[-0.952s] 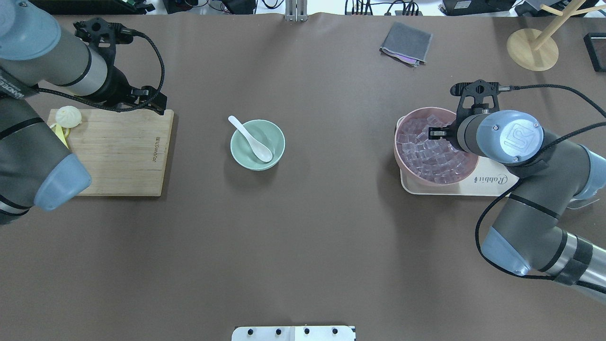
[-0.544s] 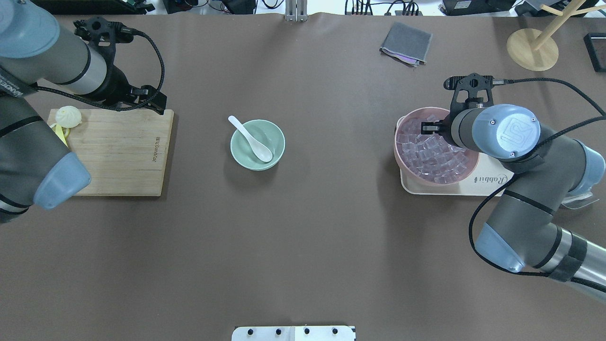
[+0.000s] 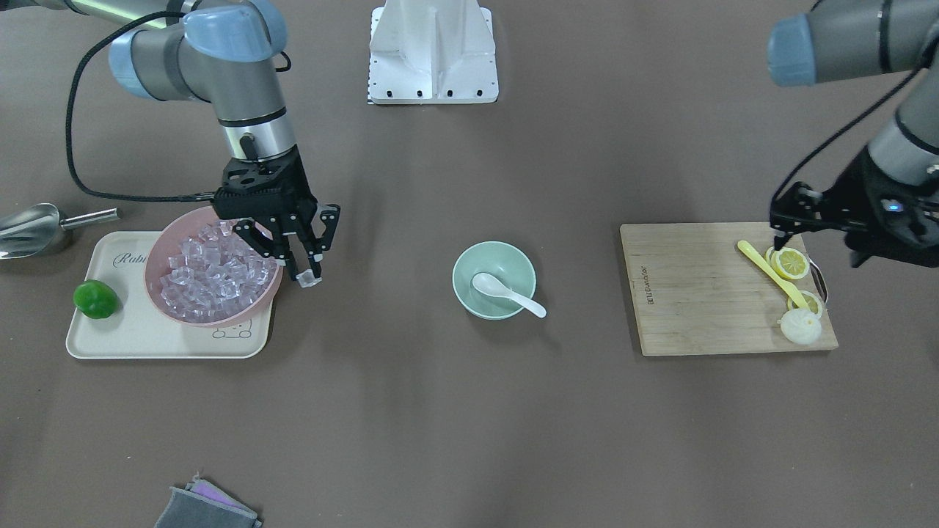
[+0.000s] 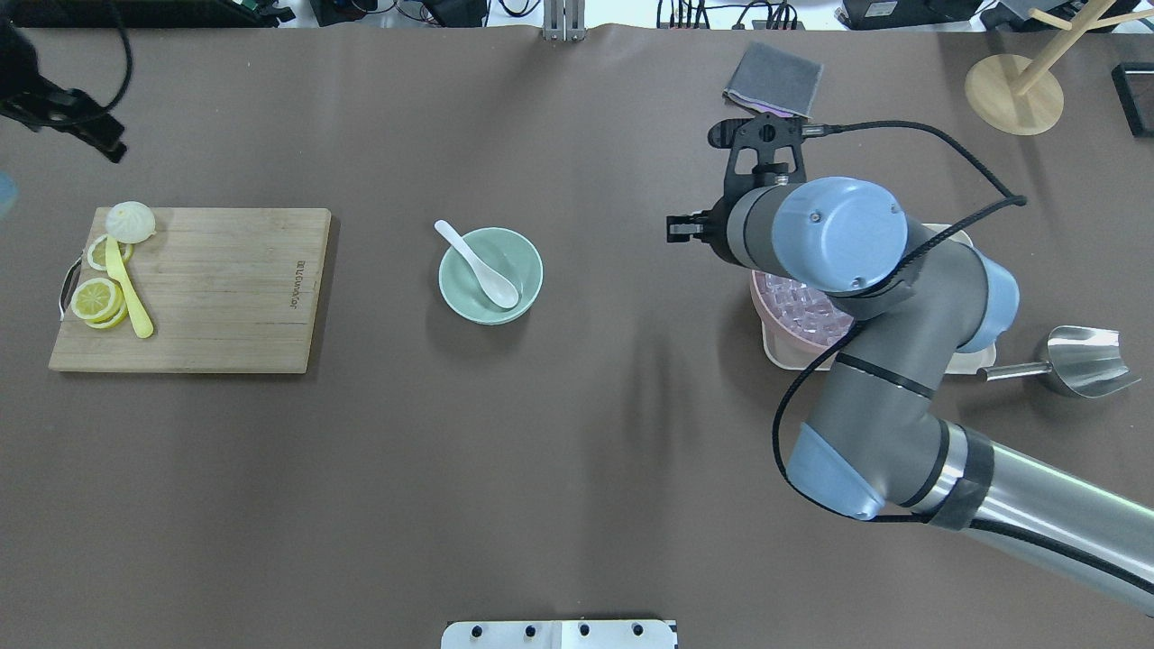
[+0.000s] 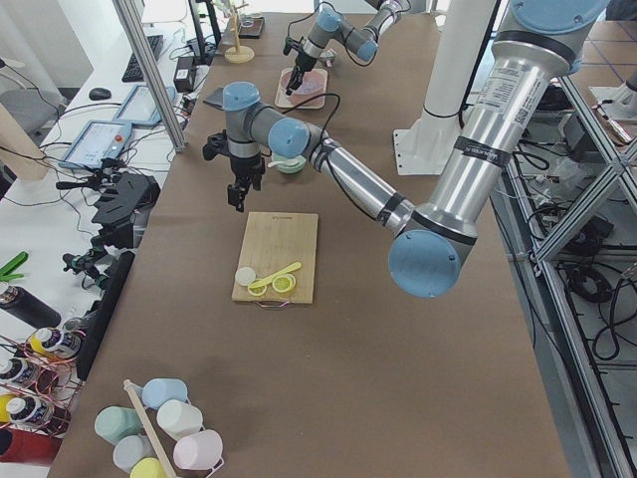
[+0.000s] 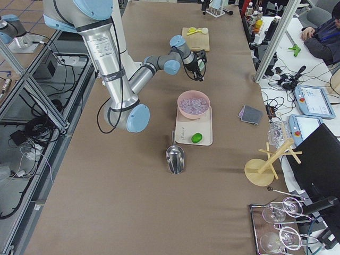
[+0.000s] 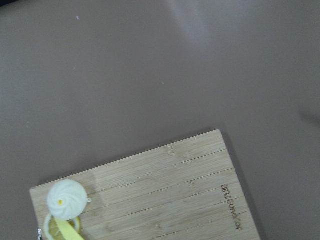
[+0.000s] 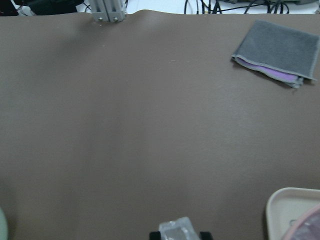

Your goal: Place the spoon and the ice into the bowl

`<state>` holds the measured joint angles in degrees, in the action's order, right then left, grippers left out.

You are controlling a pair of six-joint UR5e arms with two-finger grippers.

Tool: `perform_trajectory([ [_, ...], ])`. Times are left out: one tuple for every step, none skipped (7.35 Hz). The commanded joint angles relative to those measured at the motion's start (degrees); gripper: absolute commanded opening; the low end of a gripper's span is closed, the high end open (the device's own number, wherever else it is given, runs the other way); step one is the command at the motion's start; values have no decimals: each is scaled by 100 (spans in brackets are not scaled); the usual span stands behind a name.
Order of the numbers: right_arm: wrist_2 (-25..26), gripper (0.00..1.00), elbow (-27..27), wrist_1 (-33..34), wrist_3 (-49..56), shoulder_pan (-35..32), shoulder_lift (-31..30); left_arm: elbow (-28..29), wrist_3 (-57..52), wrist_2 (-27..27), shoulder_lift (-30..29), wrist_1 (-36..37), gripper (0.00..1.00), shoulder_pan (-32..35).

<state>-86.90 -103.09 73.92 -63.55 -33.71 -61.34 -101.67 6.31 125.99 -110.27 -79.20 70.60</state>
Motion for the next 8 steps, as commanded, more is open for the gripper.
perform_trajectory([
  [23,0,419,-1,-26,329,604,960,-2275,276,392,97,99,1143],
  [32,0,665,-1,-35,417,858,1322,-2571,294,393,115,99,1462],
  [41,0,954,-1,-105,487,1113,1508,-2609,294,419,107,99,1665],
  [128,0,1262,8,-332,540,1377,1519,-2574,303,680,54,99,1754],
  [155,0,1621,34,-377,611,1666,1501,-2591,312,726,80,99,1964],
  [216,0,1860,356,-595,716,1983,1501,-2591,303,727,115,99,1966],
  [382,0,2062,481,-650,830,2186,1501,-2583,312,727,124,99,1966],
  [410,0,2117,491,-746,927,2231,1510,-2556,312,727,124,99,1966],
])
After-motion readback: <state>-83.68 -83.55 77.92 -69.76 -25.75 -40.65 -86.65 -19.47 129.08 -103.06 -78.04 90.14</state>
